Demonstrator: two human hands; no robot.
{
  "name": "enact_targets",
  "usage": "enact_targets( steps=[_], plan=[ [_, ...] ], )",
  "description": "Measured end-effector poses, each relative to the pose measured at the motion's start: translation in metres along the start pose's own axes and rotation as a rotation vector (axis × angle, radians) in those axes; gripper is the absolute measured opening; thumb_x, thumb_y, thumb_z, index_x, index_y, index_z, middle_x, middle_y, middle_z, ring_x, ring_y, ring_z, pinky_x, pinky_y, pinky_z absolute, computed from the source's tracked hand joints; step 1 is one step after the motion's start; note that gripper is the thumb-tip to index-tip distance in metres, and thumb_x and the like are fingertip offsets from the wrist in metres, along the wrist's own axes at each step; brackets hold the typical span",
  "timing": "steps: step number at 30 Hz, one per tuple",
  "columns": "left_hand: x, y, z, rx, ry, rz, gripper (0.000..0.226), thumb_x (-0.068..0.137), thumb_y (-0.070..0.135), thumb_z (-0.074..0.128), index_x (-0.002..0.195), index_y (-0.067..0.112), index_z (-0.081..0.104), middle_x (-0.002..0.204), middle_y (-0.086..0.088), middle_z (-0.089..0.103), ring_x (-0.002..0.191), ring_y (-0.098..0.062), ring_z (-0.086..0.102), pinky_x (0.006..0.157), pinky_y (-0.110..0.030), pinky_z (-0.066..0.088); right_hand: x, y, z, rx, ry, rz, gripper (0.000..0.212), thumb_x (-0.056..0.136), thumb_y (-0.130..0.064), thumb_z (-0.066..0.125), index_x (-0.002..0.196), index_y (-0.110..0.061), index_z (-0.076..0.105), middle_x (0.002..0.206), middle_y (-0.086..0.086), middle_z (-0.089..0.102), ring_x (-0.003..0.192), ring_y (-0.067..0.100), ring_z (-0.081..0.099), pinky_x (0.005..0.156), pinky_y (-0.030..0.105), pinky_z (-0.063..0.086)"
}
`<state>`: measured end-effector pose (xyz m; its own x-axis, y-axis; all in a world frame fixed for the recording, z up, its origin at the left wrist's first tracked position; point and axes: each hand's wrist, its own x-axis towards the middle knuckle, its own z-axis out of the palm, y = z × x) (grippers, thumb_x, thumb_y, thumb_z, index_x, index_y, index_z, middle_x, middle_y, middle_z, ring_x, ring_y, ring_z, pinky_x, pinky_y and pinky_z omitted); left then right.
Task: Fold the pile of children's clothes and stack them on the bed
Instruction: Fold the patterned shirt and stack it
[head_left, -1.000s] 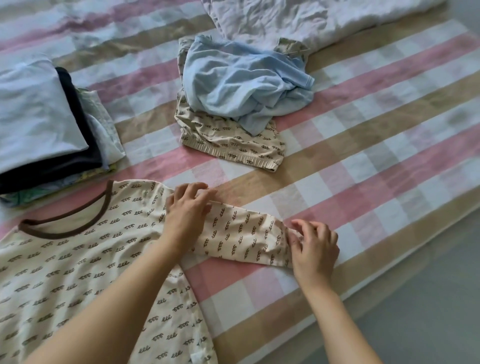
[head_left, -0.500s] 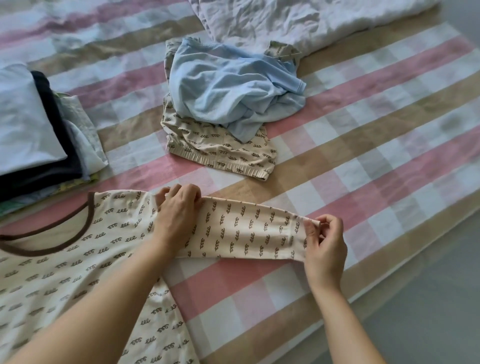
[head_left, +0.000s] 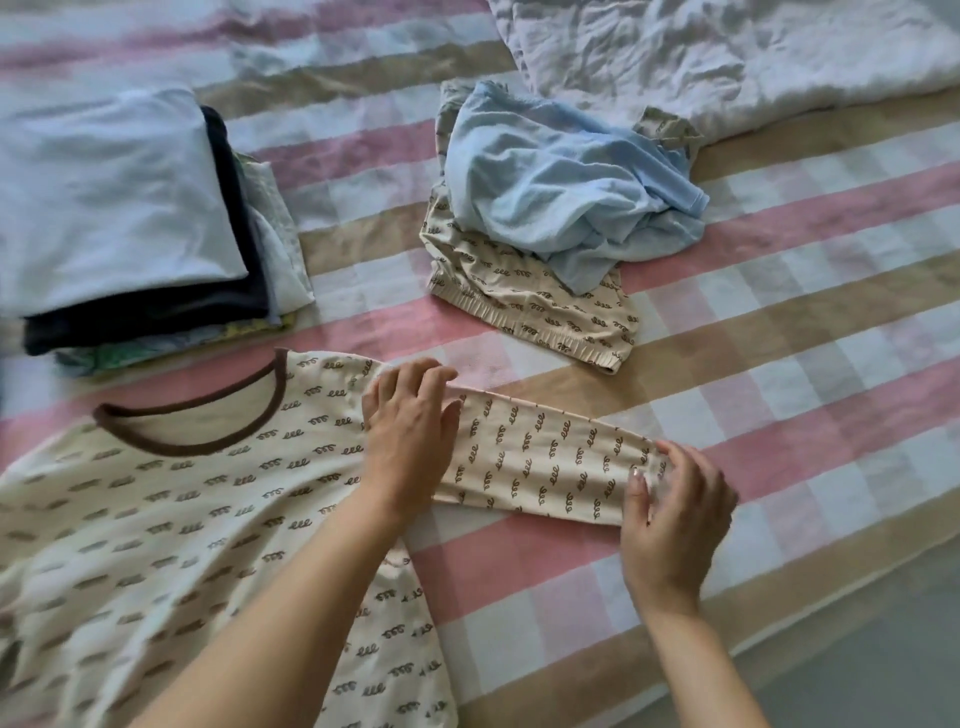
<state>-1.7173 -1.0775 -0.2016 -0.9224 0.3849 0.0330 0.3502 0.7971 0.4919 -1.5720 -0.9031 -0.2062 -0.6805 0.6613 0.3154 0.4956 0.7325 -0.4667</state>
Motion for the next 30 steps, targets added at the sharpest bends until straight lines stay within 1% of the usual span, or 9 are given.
enact_targets(
  steps=[3,6,9,14,18,21,26,28,30],
  plan=[
    [-0.034,-0.034,-0.038,-0.027,0.036,-0.086,0.025,0.086,0.014,0.06,0.11,0.01,0.061,0.119,-0.008,0.057,0.113,-0.031,0.046,0.096,-0.042,0.032,-0.018,-0.053,0.004,0.113,-0.121,-0.104,0.031,0.084,-0.02,0.044,0.102,-0.003,0.062,0.104,0.014,0.061,0.101,0.028,0.049,0.092,0.033,0.031],
    [-0.075,-0.085,-0.081,-0.036,0.099,-0.176,0.023,0.083,0.005,0.063,0.106,0.007,0.063,0.112,-0.009,0.061,0.107,-0.03,0.052,0.093,-0.043,0.038,-0.044,-0.113,0.016,0.163,-0.268,-0.175,0.027,0.083,-0.018,0.045,0.098,-0.006,0.065,0.097,0.01,0.063,0.091,0.03,0.055,0.083,0.032,0.035],
    [-0.12,-0.141,-0.122,-0.049,0.156,-0.254,0.019,0.081,-0.003,0.062,0.099,0.001,0.065,0.102,-0.014,0.063,0.098,-0.033,0.056,0.087,-0.046,0.046,-0.075,-0.171,0.028,0.197,-0.417,-0.282,0.02,0.079,-0.01,0.056,0.096,-0.007,0.067,0.093,0.006,0.065,0.086,0.028,0.057,0.079,0.025,0.033],
    [-0.2,-0.226,-0.174,-0.05,0.263,-0.53,0.017,0.081,-0.003,0.06,0.097,0.001,0.064,0.101,-0.013,0.06,0.098,-0.03,0.05,0.088,-0.03,0.035,-0.133,-0.262,0.047,0.258,-0.621,-0.48,0.019,0.079,-0.003,0.065,0.095,-0.014,0.068,0.092,0.001,0.065,0.089,0.022,0.057,0.079,0.033,0.045],
    [-0.254,-0.275,-0.192,-0.061,0.26,-0.714,0.022,0.081,-0.006,0.06,0.102,0.0,0.063,0.106,-0.016,0.059,0.102,-0.034,0.049,0.089,-0.032,0.032,-0.17,-0.324,0.065,0.284,-0.718,-0.619,0.019,0.079,-0.002,0.066,0.094,-0.013,0.069,0.092,0.002,0.066,0.088,0.023,0.057,0.073,0.035,0.046],
    [-0.278,-0.293,-0.193,-0.159,0.261,-0.8,0.022,0.085,-0.002,0.057,0.106,0.0,0.061,0.107,-0.014,0.06,0.104,-0.031,0.051,0.089,-0.034,0.037,-0.19,-0.358,0.085,0.242,-0.789,-0.713,0.018,0.084,-0.008,0.061,0.099,-0.013,0.068,0.099,0.004,0.064,0.095,0.025,0.055,0.077,0.037,0.044],
    [-0.29,-0.301,-0.182,-0.396,0.286,-0.883,0.021,0.09,0.01,0.055,0.11,0.007,0.062,0.11,-0.006,0.065,0.101,-0.017,0.057,0.083,-0.022,0.038,-0.21,-0.395,0.116,0.172,-0.739,-0.876,0.024,0.081,-0.003,0.061,0.102,-0.012,0.068,0.11,0.01,0.062,0.104,0.034,0.052,0.082,0.047,0.047],
    [-0.287,-0.298,-0.178,-0.502,0.291,-0.905,0.022,0.089,0.012,0.059,0.11,0.009,0.062,0.108,-0.003,0.066,0.098,-0.011,0.057,0.081,-0.017,0.039,-0.214,-0.402,0.131,0.032,-0.751,-0.972,0.033,0.085,-0.007,0.056,0.116,-0.019,0.061,0.13,0.008,0.051,0.122,0.033,0.04,0.1,0.048,0.034],
    [-0.282,-0.296,-0.175,-0.591,0.249,-0.924,0.026,0.084,0.015,0.065,0.11,0.013,0.06,0.1,0.004,0.064,0.089,-0.006,0.057,0.072,-0.01,0.04,-0.212,-0.406,0.146,-0.078,-0.791,-1.052,0.041,0.089,-0.013,0.05,0.129,-0.025,0.049,0.143,0.003,0.037,0.134,0.026,0.024,0.112,0.045,0.01]
  ],
)
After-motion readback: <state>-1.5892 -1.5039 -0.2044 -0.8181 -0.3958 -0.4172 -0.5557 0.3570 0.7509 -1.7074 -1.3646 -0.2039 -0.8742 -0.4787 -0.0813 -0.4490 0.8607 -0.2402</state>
